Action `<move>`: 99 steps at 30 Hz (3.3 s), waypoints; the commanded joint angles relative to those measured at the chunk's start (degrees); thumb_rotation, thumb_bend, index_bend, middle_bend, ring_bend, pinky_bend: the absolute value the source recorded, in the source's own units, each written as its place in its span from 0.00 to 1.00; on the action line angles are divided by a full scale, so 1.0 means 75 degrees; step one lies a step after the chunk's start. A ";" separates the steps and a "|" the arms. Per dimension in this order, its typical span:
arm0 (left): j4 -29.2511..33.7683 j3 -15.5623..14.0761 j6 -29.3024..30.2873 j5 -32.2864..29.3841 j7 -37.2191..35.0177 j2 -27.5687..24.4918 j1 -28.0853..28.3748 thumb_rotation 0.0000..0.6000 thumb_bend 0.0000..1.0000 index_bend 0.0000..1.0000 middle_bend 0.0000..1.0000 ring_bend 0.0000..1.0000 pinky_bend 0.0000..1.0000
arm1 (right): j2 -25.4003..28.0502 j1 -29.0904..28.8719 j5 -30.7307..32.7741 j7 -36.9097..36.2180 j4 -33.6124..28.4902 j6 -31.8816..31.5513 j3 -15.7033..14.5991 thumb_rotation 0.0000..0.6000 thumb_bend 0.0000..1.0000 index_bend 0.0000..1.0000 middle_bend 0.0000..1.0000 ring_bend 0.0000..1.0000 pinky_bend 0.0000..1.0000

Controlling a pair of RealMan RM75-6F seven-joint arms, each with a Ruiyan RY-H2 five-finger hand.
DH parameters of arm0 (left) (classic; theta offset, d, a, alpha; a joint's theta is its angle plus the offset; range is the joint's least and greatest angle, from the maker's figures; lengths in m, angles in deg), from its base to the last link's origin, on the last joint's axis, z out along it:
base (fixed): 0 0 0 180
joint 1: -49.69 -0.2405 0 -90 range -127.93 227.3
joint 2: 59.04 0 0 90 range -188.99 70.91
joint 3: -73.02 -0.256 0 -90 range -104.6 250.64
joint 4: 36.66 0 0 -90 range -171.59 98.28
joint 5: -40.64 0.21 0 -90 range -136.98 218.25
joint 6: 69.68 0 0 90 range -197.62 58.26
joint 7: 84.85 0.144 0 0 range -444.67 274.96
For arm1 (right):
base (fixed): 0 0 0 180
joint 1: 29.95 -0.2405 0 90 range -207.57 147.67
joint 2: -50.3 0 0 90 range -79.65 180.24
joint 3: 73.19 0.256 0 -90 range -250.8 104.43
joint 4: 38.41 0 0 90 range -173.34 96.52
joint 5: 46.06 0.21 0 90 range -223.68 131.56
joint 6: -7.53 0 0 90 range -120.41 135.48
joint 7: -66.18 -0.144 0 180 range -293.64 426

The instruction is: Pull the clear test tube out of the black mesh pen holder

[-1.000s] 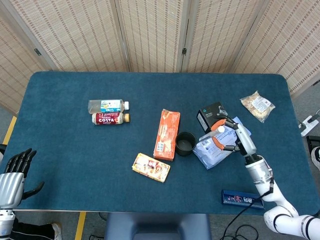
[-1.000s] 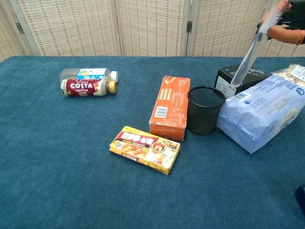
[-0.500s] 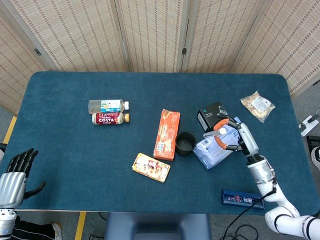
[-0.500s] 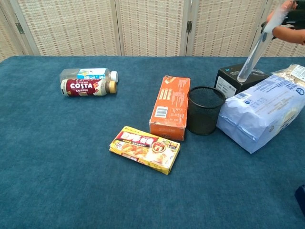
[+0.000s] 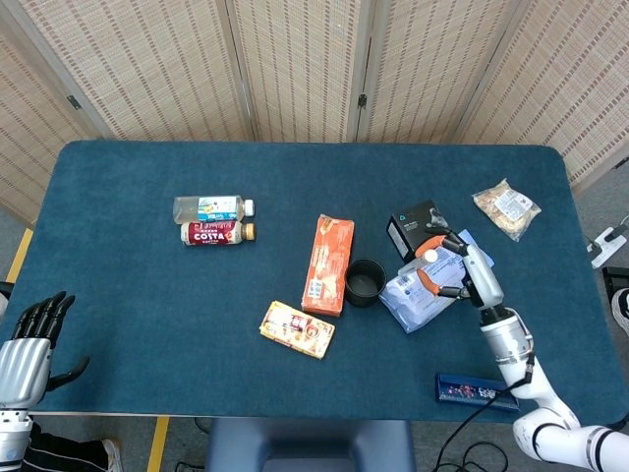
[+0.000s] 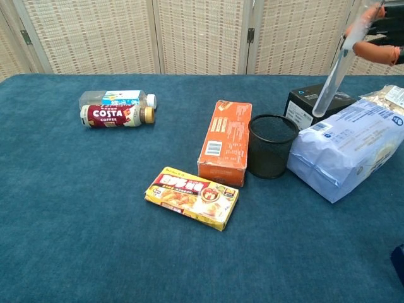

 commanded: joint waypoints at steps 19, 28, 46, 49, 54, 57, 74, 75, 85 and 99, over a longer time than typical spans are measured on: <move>-0.0004 -0.0004 -0.0056 -0.0010 0.0032 0.0029 0.0039 1.00 0.27 0.08 0.10 0.10 0.13 | -0.0437 0.0052 -0.0150 0.2006 0.0670 -0.0685 0.0164 1.00 0.33 0.65 0.44 0.19 0.24; -0.0022 -0.0004 -0.0070 -0.0020 0.0029 0.0046 0.0049 1.00 0.26 0.08 0.10 0.10 0.13 | -0.0189 0.0038 0.0310 0.0374 -0.0168 0.0040 0.0222 1.00 0.33 0.65 0.44 0.19 0.24; -0.0092 -0.0018 -0.0048 -0.0053 -0.0050 0.0062 0.0016 1.00 0.26 0.08 0.10 0.10 0.13 | -0.0669 -0.0708 0.0934 -0.0515 -0.0138 0.1430 0.0620 1.00 0.33 0.65 0.44 0.19 0.24; -0.0131 -0.0014 -0.0048 -0.0090 -0.0092 0.0077 -0.0001 1.00 0.27 0.08 0.10 0.10 0.13 | -0.0853 -0.0824 0.1073 -0.0393 0.0035 0.1596 0.0660 1.00 0.33 0.65 0.44 0.19 0.24; -0.0201 -0.0025 -0.0067 -0.0112 -0.0133 0.0103 -0.0013 1.00 0.27 0.08 0.10 0.10 0.13 | -0.1108 -0.0918 0.1156 -0.0251 0.0287 0.1716 0.0662 1.00 0.33 0.65 0.44 0.19 0.24; -0.0225 -0.0023 -0.0078 -0.0111 -0.0146 0.0121 -0.0005 1.00 0.26 0.08 0.10 0.10 0.13 | -0.1262 -0.0964 0.1188 -0.0179 0.0445 0.1788 0.0643 1.00 0.33 0.65 0.44 0.19 0.24; -0.0273 -0.0035 -0.0120 -0.0117 -0.0156 0.0165 0.0004 1.00 0.26 0.08 0.10 0.10 0.13 | -0.2280 -0.1085 0.1171 -0.0280 0.1951 0.2103 0.0456 1.00 0.33 0.65 0.43 0.19 0.23; -0.0272 -0.0034 -0.0121 -0.0117 -0.0155 0.0166 0.0005 1.00 0.27 0.08 0.10 0.10 0.13 | -0.2278 -0.1083 0.1141 -0.0301 0.1973 0.2115 0.0442 1.00 0.33 0.65 0.42 0.19 0.23; -0.0263 -0.0036 -0.0116 -0.0088 -0.0174 0.0171 0.0014 1.00 0.27 0.08 0.10 0.10 0.13 | -0.1695 -0.0972 0.0525 -0.0384 0.1682 0.1932 0.0212 1.00 0.33 0.06 0.17 0.03 0.14; -0.0238 -0.0006 -0.0084 -0.0004 -0.0200 0.0193 0.0068 1.00 0.27 0.08 0.10 0.10 0.13 | 0.0033 0.0224 0.0060 0.2854 0.0567 -0.0199 -0.0087 1.00 0.33 0.00 0.10 0.00 0.12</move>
